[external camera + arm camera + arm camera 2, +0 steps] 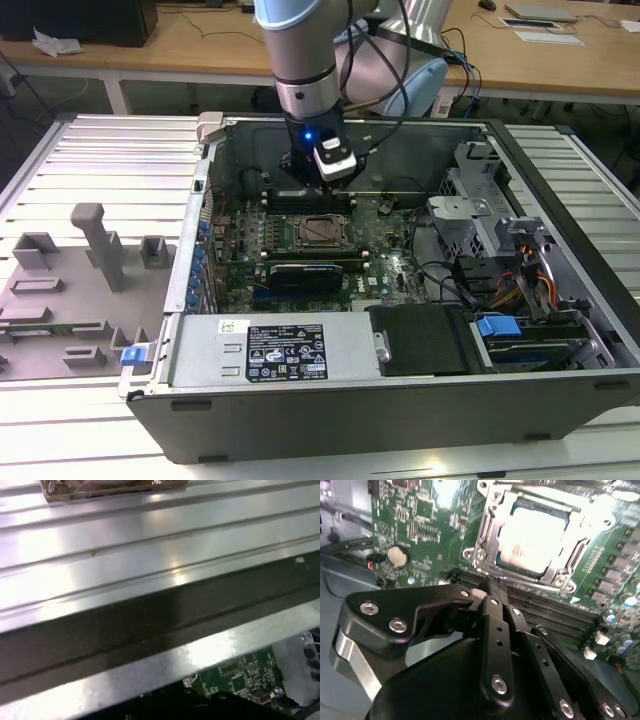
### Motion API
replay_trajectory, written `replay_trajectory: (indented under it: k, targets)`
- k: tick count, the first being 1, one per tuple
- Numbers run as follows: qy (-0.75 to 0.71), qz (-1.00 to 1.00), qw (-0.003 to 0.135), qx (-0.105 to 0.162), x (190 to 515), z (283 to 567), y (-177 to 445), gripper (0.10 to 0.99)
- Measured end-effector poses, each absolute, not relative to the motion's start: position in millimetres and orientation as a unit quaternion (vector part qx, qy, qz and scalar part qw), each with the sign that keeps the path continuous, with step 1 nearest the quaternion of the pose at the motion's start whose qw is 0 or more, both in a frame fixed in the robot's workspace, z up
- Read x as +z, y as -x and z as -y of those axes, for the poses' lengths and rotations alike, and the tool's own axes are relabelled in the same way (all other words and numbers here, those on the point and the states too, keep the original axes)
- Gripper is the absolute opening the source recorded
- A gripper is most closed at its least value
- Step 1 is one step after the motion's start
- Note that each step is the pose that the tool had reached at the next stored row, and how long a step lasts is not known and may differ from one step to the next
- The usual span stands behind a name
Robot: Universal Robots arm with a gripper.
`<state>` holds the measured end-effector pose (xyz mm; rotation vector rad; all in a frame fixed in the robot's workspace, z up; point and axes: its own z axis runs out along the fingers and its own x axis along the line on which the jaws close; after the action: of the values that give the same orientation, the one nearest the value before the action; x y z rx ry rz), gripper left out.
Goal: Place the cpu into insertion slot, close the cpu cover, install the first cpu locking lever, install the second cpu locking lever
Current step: 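Install the first cpu locking lever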
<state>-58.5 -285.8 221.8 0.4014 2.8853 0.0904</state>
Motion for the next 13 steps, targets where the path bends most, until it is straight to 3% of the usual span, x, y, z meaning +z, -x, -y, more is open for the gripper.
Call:
replay_trajectory:
  k: [6, 9, 11, 13]
  targets:
    - [-0.134, -0.985, 0.112, 0.012, 221.7, 285.8, 58.2, 0.106]
    - [-0.135, -0.988, 0.069, 0.006, 221.2, 285.8, 56.1, 0.106]
    - [-0.135, -0.989, 0.059, 0.004, 221.1, 286.2, 55.5, 0.106]
    - [-0.135, -0.989, 0.059, 0.005, 221.1, 287.5, 55.5, 0.106]
